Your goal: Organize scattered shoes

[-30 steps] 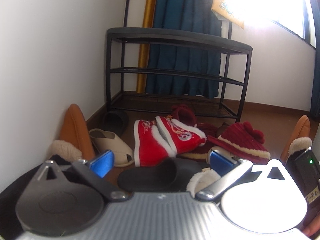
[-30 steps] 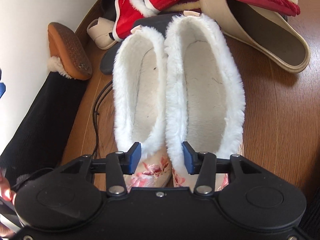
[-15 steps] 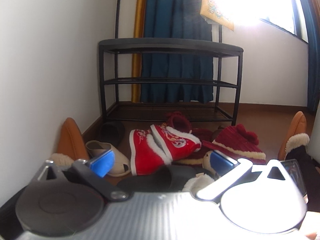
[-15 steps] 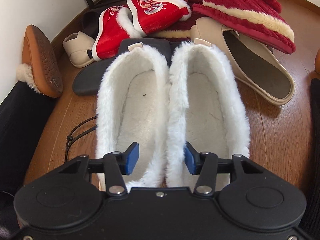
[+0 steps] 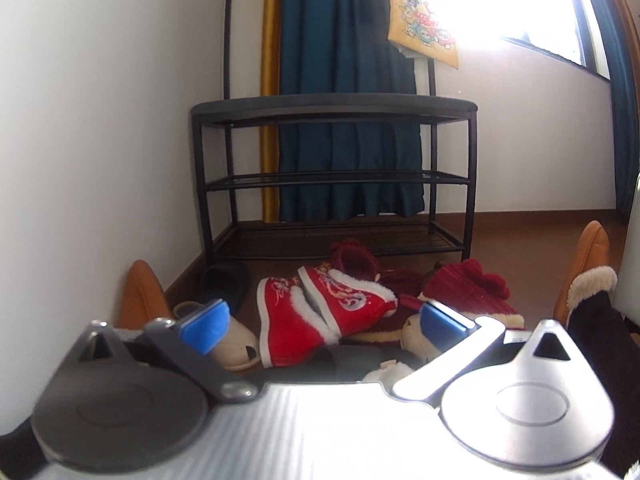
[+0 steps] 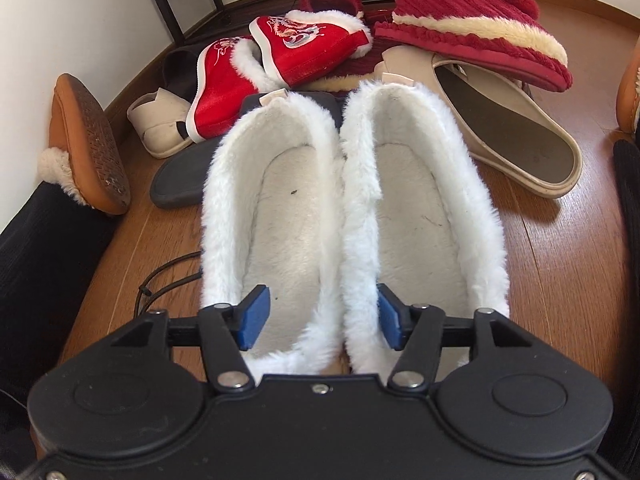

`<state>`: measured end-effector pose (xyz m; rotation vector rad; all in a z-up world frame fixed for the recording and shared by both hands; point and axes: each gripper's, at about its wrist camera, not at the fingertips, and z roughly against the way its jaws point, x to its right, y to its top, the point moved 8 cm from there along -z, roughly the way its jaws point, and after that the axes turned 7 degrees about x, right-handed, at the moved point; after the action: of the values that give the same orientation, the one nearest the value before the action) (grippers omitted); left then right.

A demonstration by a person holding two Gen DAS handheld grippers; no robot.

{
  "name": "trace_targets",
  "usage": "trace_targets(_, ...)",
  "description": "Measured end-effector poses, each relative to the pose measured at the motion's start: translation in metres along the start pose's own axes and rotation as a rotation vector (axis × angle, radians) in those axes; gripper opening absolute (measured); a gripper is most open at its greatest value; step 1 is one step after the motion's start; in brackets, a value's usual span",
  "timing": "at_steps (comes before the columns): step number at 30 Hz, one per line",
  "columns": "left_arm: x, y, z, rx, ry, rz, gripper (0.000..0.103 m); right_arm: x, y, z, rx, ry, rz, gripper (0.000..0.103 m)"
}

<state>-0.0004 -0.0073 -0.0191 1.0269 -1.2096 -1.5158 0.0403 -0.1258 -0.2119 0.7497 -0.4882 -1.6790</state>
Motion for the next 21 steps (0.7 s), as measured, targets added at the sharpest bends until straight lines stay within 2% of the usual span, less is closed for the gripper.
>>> trace_targets(5, 0.008, 0.004, 0.001, 0.003, 0.005, -0.015, 0.102, 0.005, -0.003, -0.002, 0.01, 0.001, 0.001, 0.074)
trace_targets(9, 0.006, 0.003, 0.0, -0.002, 0.016, -0.015, 0.102, -0.003, -0.006, -0.005, 0.014, -0.001, 0.053, 0.086)
trace_targets(12, -0.002, 0.001, -0.003, -0.006, 0.031, -0.006, 0.102, -0.007, -0.009, -0.007, 0.023, -0.012, 0.09, 0.087)
trace_targets(14, -0.009, -0.001, -0.005, -0.009, 0.043, 0.006, 0.103, -0.007, -0.009, -0.007, 0.031, -0.018, 0.1, 0.081)
trace_targets(16, -0.019, -0.003, -0.01, -0.015, 0.059, 0.029, 0.102, -0.004, -0.008, -0.004, 0.047, -0.048, 0.11, 0.059)
trace_targets(17, -0.023, -0.005, -0.012, -0.018, 0.065, 0.039, 0.102, 0.0, -0.007, -0.003, 0.054, -0.06, 0.111, 0.052)
trace_targets(18, -0.027, -0.006, -0.014, -0.021, 0.069, 0.047, 0.102, 0.005, -0.005, -0.002, 0.06, -0.073, 0.104, 0.039)
trace_targets(21, -0.038, -0.011, -0.023, -0.032, 0.077, 0.078, 0.102, 0.012, -0.003, -0.002, 0.058, -0.062, 0.086, 0.038)
